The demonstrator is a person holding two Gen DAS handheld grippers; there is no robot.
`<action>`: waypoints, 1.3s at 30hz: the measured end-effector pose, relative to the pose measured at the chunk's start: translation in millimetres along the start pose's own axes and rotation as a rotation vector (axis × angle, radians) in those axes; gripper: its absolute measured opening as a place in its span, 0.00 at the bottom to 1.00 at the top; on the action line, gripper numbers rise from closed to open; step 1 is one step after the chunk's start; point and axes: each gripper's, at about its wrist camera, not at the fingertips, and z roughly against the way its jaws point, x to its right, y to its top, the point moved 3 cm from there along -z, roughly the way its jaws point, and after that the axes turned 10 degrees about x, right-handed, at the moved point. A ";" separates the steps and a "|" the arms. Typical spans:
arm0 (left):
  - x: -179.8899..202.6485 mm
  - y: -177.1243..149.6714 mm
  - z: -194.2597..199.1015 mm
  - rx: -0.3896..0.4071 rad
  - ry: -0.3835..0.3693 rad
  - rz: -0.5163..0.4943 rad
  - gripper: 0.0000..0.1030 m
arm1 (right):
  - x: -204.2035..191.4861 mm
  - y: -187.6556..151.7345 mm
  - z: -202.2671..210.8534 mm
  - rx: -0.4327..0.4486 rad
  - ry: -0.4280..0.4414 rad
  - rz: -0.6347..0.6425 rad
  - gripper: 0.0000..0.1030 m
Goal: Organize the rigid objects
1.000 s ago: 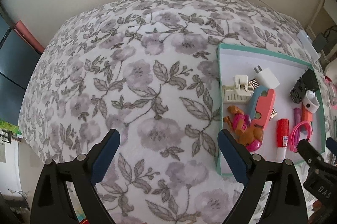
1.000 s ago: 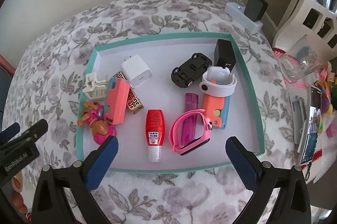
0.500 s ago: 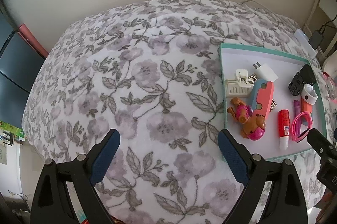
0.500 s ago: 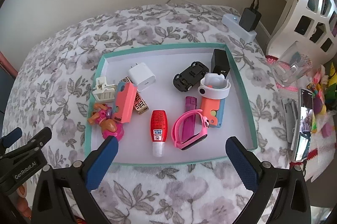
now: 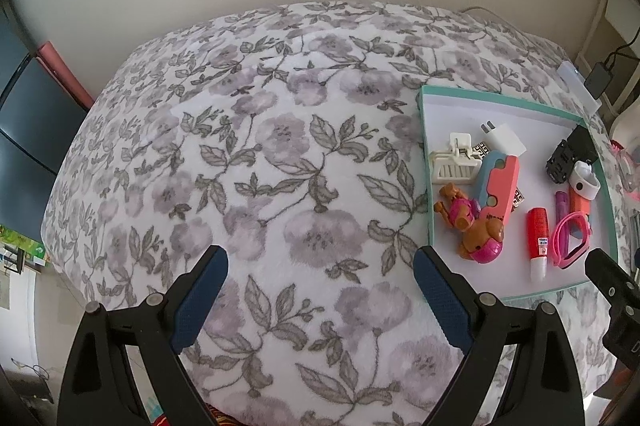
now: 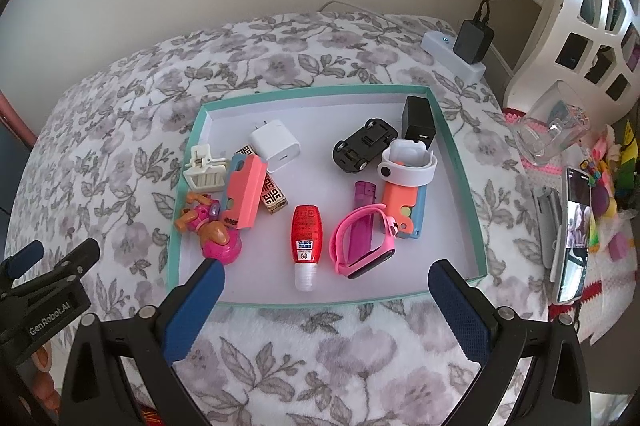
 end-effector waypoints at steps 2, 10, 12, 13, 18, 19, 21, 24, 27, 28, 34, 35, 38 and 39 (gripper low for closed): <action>0.0 0.4 0.6 0.002 -0.001 0.003 0.91 | -0.2 0.0 -0.1 -0.001 0.000 -0.001 1.00; 0.8 0.8 1.4 0.004 0.002 0.004 0.91 | 0.0 -0.2 -0.1 -0.003 -0.001 -0.001 1.00; 0.7 0.7 1.4 0.005 0.002 0.005 0.91 | -0.4 -0.5 -0.5 -0.004 -0.001 0.000 1.00; 0.5 0.8 1.5 0.005 0.002 0.006 0.91 | -0.4 -0.3 -0.8 -0.005 -0.001 0.001 1.00; -0.2 1.2 2.2 0.006 0.002 0.005 0.91 | -0.6 -0.3 -0.9 -0.005 0.000 0.001 1.00; -0.2 1.2 2.2 0.007 0.002 0.005 0.91 | -0.9 -0.5 -1.1 -0.005 0.000 0.002 1.00; -0.1 1.2 2.3 0.007 0.003 0.006 0.91 | -0.8 -0.3 -0.8 -0.005 -0.001 0.001 1.00; -0.8 2.0 2.7 0.008 0.004 0.006 0.91 | -0.8 -0.3 -1.2 -0.005 0.000 0.001 1.00; -0.8 2.2 3.1 0.009 0.005 0.007 0.91 | -0.5 -0.1 -1.3 -0.005 0.000 0.002 1.00; -0.9 2.2 3.1 0.009 0.005 0.006 0.91 | -0.7 -0.3 -1.3 -0.006 0.001 0.002 1.00; -1.5 2.4 3.5 0.011 0.007 0.008 0.91 | -0.7 -0.3 -1.2 -0.005 -0.001 0.002 1.00; -1.6 2.5 3.5 0.011 0.007 0.008 0.91 | -0.5 -0.1 -1.1 -0.006 0.000 0.002 1.00; -1.5 2.2 3.8 0.012 0.007 0.008 0.91 | -0.9 -0.5 -1.4 -0.007 0.000 0.005 1.00; -0.9 1.4 3.9 0.011 0.007 0.008 0.91 | -0.8 -0.4 -1.5 -0.007 0.001 0.005 1.00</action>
